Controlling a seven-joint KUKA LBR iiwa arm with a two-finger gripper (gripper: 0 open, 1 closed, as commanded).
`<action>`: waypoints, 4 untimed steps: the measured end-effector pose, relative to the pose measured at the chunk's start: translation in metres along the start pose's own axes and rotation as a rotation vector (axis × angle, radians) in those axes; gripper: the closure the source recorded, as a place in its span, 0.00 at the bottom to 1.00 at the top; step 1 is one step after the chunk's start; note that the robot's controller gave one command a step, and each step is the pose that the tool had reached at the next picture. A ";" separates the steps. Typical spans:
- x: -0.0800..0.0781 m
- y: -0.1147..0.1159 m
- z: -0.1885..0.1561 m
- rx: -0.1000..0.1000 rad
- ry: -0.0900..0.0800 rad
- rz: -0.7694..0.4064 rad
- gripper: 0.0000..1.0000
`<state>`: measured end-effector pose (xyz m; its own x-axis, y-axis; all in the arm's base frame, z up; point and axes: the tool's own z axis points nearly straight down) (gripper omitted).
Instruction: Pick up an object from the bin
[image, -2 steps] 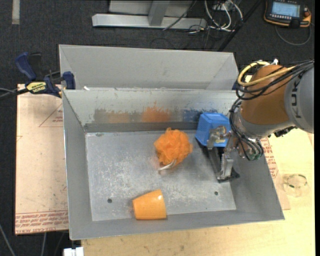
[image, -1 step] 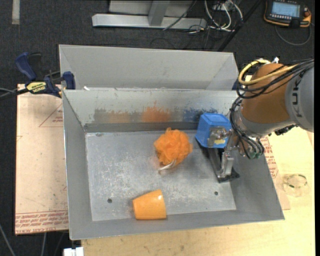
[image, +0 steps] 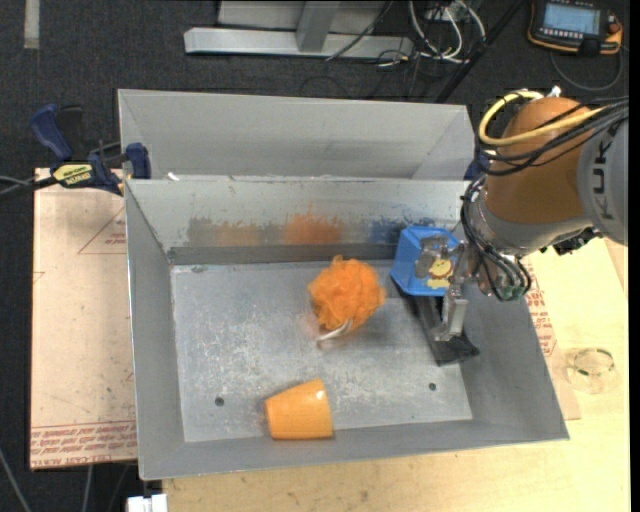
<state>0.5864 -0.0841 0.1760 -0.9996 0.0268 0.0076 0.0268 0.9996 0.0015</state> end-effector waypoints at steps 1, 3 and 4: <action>-0.046 0.078 0.051 0.000 -0.011 0.135 1.00; -0.032 0.081 0.009 0.000 -0.004 0.140 1.00; -0.036 0.064 -0.035 -0.002 -0.014 0.150 1.00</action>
Offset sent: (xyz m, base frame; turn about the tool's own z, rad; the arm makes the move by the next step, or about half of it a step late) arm 0.0000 0.0000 0.0000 0.0000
